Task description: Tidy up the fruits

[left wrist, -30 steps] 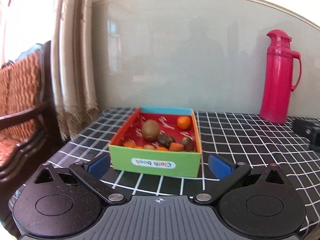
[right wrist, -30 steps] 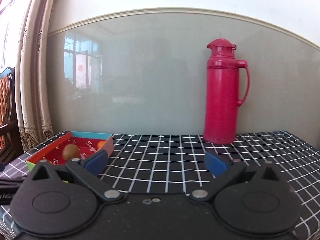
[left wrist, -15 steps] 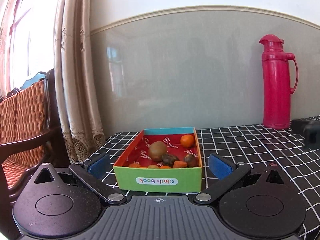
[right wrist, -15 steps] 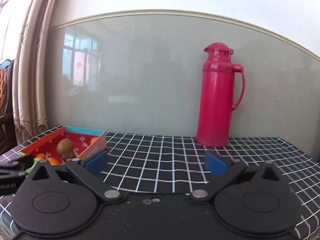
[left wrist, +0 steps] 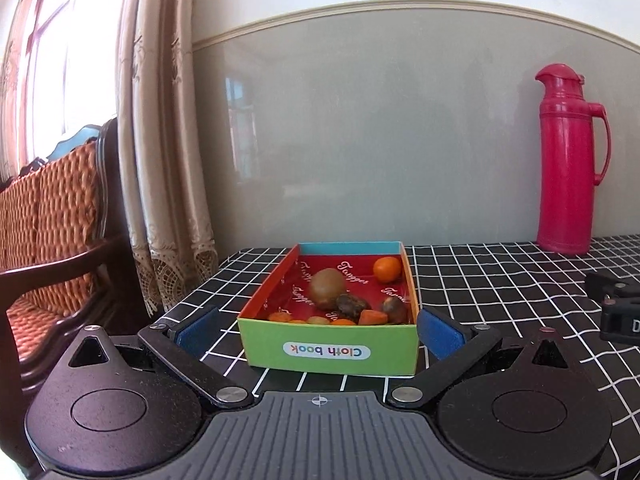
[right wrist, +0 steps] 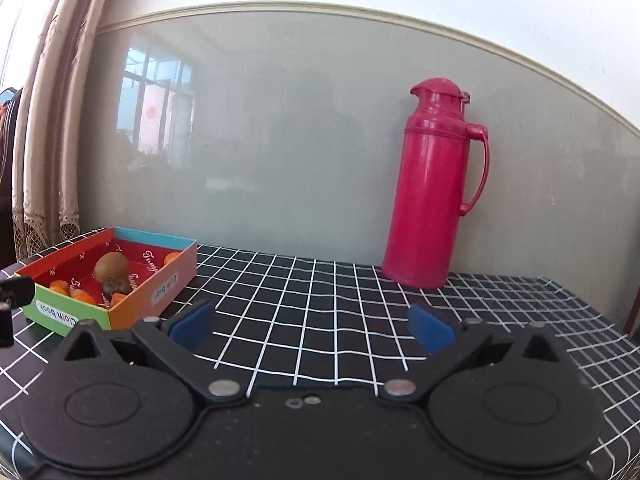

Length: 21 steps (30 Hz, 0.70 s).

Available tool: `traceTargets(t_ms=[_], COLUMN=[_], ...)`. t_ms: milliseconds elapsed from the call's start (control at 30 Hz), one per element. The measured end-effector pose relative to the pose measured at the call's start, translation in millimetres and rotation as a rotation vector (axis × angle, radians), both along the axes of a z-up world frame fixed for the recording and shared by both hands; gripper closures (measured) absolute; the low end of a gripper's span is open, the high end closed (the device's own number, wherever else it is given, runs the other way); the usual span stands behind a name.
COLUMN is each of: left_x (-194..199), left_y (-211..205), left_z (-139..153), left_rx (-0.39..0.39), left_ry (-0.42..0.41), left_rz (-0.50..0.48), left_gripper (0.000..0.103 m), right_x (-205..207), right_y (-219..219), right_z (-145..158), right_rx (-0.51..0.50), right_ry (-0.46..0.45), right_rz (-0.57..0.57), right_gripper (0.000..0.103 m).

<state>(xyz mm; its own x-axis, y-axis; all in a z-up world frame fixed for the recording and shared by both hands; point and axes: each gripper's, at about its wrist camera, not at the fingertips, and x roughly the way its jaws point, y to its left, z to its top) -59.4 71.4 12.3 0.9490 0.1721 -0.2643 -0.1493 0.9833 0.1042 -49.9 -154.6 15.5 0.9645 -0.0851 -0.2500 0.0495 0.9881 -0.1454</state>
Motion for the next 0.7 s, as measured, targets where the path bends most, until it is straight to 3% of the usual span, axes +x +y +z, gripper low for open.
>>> traceTargets(t_ms=[700], left_x=[-0.1], left_y=[5.0], left_z=[-0.5], left_rx=[-0.016], left_ry=[-0.001], left_rz=[-0.018], left_gripper=[0.0], right_x=[0.9], right_y=[-3.1], right_z=[2.3], right_rx=[0.016], right_ry=[0.006], right_rz=[-0.003], right_gripper=[0.0])
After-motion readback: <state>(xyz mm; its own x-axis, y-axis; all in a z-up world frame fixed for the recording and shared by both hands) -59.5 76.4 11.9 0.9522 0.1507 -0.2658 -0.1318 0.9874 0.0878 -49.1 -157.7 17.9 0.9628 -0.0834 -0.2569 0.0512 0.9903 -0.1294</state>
